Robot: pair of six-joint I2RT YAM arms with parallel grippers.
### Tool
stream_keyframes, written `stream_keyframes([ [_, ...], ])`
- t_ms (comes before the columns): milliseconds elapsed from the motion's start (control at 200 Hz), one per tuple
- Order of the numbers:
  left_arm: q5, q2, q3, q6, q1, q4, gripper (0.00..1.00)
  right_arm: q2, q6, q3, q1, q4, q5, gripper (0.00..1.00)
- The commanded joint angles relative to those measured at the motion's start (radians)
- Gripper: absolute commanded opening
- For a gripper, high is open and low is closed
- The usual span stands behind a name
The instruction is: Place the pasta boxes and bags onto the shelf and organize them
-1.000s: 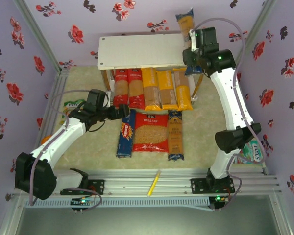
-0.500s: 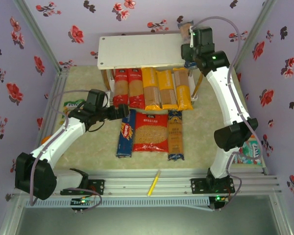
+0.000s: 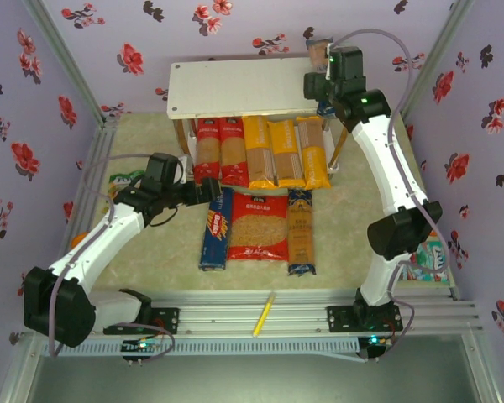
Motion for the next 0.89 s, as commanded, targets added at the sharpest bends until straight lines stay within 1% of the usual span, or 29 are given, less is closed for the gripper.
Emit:
stream_keyframes([
  [0,0.003,-0.031,-0.015,0.006,0.008,-0.003,1.0,-0.048,0.024,-0.041,-0.008,0.079,-0.01,0.9],
  [135,-0.005,-0.055,-0.039,0.004,0.011,0.016,1.0,-0.085,0.034,-0.04,-0.008,0.134,0.0,0.91],
  [275,-0.039,-0.088,-0.076,0.01,0.012,0.028,1.0,-0.153,0.041,-0.067,-0.008,0.187,0.024,0.91],
  [395,-0.06,-0.12,-0.131,0.015,0.012,0.058,1.0,-0.263,0.052,-0.16,-0.007,0.229,0.023,0.9],
  [515,-0.063,-0.144,-0.182,0.013,-0.003,0.074,1.0,-0.412,0.077,-0.288,0.019,0.167,0.004,0.87],
  [590,-0.091,-0.163,-0.214,0.014,-0.021,0.066,1.0,-0.537,0.088,-0.422,0.076,0.126,0.022,0.85],
  [690,-0.131,-0.191,-0.261,0.013,-0.048,0.063,1.0,-0.758,0.115,-0.642,0.212,0.085,0.081,0.85],
  [725,-0.143,-0.199,-0.279,0.009,-0.06,0.067,1.0,-0.824,0.148,-0.706,0.263,0.053,0.126,0.84],
  [795,-0.162,-0.208,-0.312,-0.002,-0.091,0.08,0.99,-0.929,0.243,-0.797,0.349,-0.056,0.176,0.81],
  [890,-0.196,-0.194,-0.336,-0.018,-0.141,0.077,1.0,-1.031,0.389,-0.916,0.43,-0.174,0.188,0.79],
])
